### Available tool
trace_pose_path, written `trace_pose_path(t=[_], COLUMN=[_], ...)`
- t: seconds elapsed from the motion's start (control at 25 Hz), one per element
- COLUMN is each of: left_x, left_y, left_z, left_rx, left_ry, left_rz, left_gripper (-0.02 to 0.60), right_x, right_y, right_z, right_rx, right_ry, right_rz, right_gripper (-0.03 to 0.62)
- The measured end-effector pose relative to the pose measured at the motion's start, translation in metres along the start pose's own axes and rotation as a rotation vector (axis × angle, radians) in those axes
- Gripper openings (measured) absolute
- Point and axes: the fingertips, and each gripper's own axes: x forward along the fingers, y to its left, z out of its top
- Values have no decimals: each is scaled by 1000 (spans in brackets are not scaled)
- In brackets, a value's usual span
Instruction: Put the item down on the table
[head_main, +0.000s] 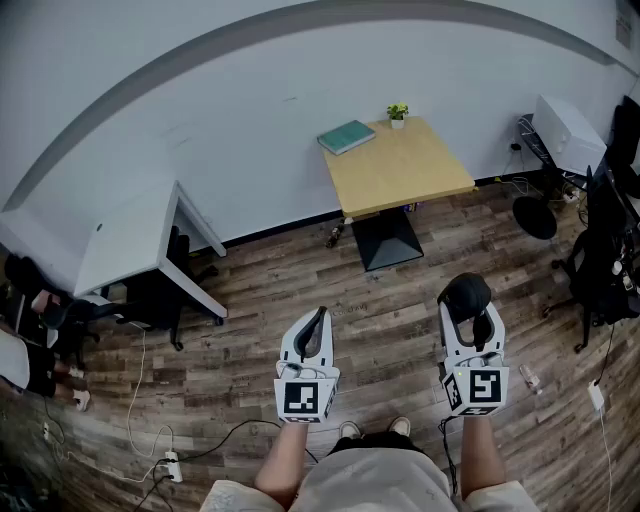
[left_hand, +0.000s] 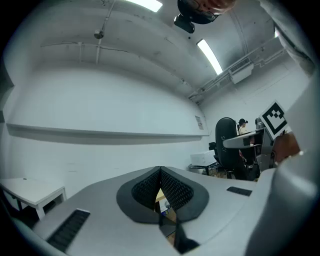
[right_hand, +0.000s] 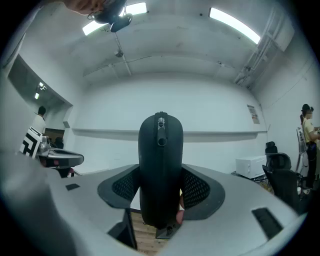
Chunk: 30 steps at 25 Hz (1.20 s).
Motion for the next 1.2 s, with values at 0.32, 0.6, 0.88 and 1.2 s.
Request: trace_pose_path(t=[0.32, 0.6, 0.88, 1.2], left_x=[23, 46, 71, 97], left_y=[-24, -61, -96, -117], left_z=[1, -2, -5, -8], left_rx=[-6, 6, 21, 21], left_ry=[10, 21, 37, 42], left_rz=[-14, -34, -39, -52], left_gripper=[8, 8, 8, 8], right_x=[6, 4, -1, 3], right_y=[-25, -59, -99, -128], right_z=[-11, -22, -33, -44], right_rx=[13, 39, 46, 66], right_ry=[21, 27, 38, 48], right_rz=[12, 13, 7, -7], right_gripper=[256, 258, 258, 258])
